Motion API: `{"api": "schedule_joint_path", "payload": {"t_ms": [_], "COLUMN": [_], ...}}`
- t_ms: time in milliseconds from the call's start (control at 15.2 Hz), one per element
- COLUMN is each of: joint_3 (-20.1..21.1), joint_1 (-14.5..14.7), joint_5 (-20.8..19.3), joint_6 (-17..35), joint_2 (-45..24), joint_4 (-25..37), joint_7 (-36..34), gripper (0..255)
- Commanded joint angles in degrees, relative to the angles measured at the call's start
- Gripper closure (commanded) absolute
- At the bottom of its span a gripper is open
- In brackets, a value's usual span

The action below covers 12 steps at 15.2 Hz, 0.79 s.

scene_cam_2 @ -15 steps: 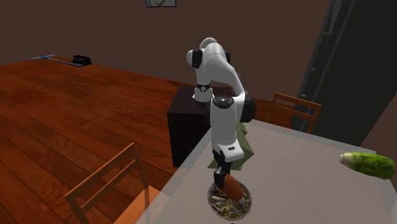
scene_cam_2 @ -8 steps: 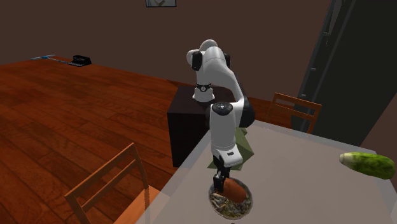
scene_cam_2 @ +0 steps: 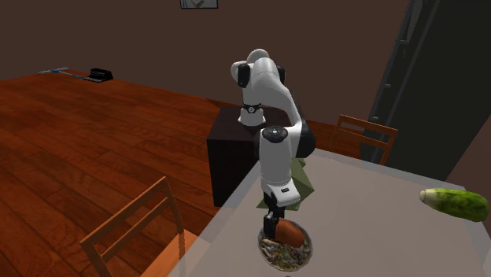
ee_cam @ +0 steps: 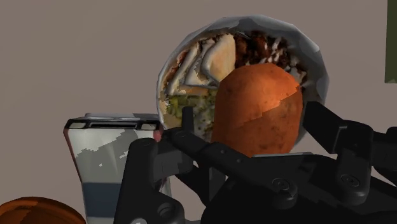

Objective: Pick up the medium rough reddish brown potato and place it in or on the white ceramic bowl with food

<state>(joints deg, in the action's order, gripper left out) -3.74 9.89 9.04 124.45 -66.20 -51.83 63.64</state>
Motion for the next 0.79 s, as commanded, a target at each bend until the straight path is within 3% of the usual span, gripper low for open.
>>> {"api": "schedule_joint_path", "payload": {"t_ms": [0, 330, 726], "joint_3": [0.00, -0.27, -0.27], "joint_1": [0.00, 0.03, 0.03], "joint_5": [0.00, -0.08, -0.08], "joint_6": [0.00, -1.66, -1.66], "joint_2": [0.00, 6.96, 6.96], "joint_4": [0.00, -5.33, -5.33], "joint_7": [0.00, 0.24, 0.24], "gripper": [0, 0, 0]}}
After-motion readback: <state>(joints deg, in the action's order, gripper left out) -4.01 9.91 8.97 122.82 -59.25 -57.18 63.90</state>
